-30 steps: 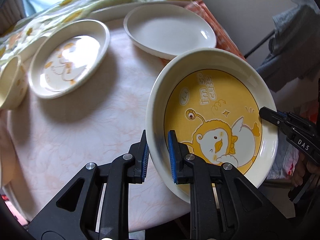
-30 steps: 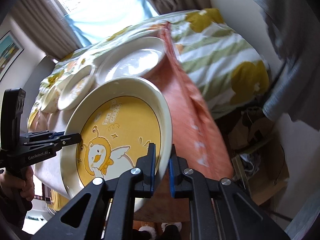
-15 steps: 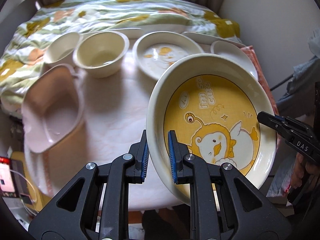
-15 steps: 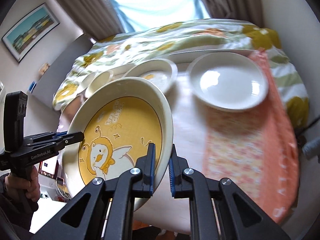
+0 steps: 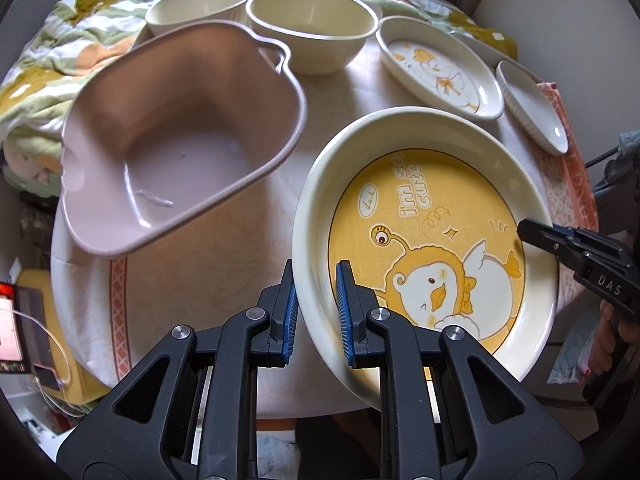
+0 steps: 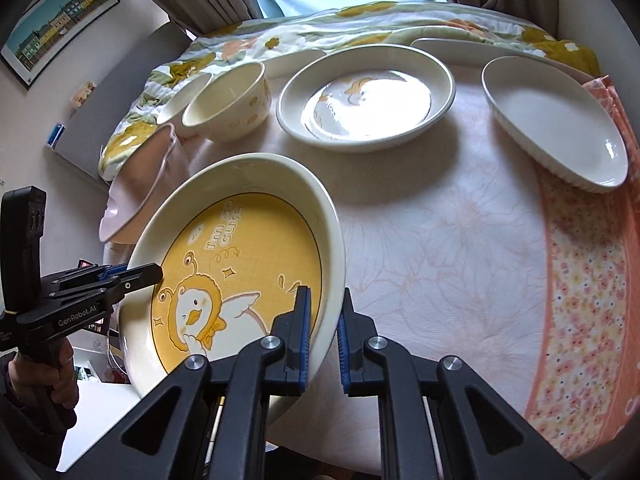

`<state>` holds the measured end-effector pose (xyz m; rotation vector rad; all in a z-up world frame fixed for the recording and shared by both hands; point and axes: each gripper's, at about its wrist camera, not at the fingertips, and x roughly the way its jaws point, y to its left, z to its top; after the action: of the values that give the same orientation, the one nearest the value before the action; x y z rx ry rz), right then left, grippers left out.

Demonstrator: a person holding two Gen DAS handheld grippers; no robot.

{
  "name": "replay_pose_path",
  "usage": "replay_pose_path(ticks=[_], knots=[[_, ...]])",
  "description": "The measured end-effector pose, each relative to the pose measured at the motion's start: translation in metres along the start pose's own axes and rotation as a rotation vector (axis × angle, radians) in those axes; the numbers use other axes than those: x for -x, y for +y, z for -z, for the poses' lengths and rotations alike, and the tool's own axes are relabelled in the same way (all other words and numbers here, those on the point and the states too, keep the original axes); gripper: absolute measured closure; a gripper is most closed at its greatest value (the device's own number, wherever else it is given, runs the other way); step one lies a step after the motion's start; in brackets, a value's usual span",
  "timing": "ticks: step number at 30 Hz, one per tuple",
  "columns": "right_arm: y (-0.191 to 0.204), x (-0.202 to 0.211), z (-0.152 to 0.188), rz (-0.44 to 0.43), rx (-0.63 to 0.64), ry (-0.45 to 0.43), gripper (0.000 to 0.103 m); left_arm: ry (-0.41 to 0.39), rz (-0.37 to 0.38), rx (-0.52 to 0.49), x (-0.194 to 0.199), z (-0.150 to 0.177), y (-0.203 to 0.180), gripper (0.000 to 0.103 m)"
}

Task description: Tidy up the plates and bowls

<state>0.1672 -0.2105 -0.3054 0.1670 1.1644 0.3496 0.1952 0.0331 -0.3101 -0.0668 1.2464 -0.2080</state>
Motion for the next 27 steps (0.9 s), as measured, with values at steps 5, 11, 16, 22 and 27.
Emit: replay_pose_path(ticks=[5,11,16,22,27], knots=[[0.001,-0.012,-0.002,0.020,0.010,0.008,0.092,-0.005,-0.001,-0.007,-0.008,0.005,0.005,0.089],[0.001,-0.016,-0.001,0.042,0.020,0.007,0.092,-0.014,-0.001,-0.026,-0.011,0.001,0.007,0.089],[-0.001,-0.021,0.006,0.052,0.029,0.023,0.092,-0.017,-0.008,-0.031,-0.014,0.000,0.003,0.089],[0.002,-0.023,0.004,0.064,0.037,0.031,0.091,-0.017,-0.034,-0.049,-0.015,0.000,-0.001,0.089],[-0.002,-0.024,0.003,0.037,-0.009,0.035,0.091,-0.012,-0.057,-0.056,-0.016,0.001,-0.004,0.085]])
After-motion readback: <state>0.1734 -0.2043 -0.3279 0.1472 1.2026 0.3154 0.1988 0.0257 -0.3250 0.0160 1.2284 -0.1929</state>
